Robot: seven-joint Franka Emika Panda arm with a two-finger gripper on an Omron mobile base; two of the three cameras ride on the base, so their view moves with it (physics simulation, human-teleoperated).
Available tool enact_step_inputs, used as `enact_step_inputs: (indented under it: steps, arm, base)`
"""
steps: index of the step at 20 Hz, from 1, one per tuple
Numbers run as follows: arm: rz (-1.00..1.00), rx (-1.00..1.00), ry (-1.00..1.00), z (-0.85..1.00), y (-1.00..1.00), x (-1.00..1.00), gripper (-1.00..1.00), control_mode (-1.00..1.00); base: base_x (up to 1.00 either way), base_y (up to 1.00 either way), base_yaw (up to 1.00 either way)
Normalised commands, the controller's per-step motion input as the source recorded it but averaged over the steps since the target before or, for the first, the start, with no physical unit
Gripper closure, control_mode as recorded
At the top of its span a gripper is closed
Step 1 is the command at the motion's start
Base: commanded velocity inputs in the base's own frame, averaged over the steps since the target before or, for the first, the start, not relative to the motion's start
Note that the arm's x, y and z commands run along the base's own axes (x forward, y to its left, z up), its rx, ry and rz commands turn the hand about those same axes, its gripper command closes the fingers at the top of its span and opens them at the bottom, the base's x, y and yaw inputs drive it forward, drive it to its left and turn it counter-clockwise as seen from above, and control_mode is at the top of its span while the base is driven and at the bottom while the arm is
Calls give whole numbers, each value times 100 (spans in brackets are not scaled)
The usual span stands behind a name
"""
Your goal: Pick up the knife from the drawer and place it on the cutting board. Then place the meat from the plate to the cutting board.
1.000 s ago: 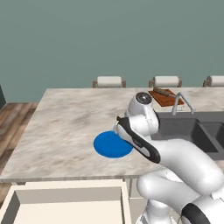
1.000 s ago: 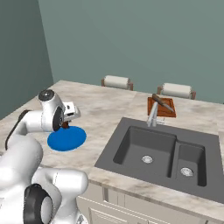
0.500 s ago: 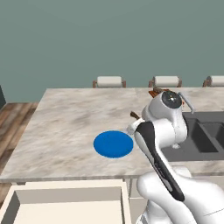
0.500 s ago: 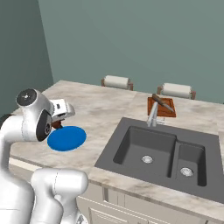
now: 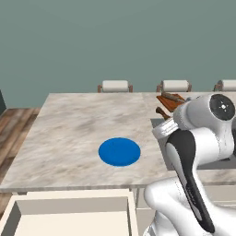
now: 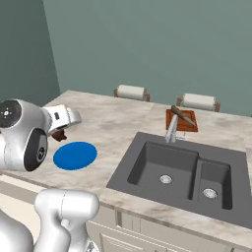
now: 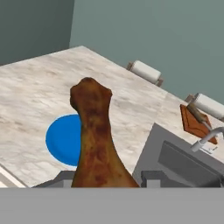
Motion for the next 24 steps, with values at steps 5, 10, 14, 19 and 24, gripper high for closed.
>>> enact_step_inputs:
  steps: [5,10,14,19,24]
  arm:
    - [0,0,0,64,-4,-52,100,-100]
    - [0,0,4,37,-4,-52,100,-100]
    - [0,0,2,0,-11,-16,100,100]
    - [0,0,0,0,0,0,100,100]
    - [0,0,0,0,0,0,100,100]
  base:
    - [0,0,0]
    - [0,0,0]
    - [-54,-66,0]
    - [-67,-100,-4]
    - [-25,-100,-3]
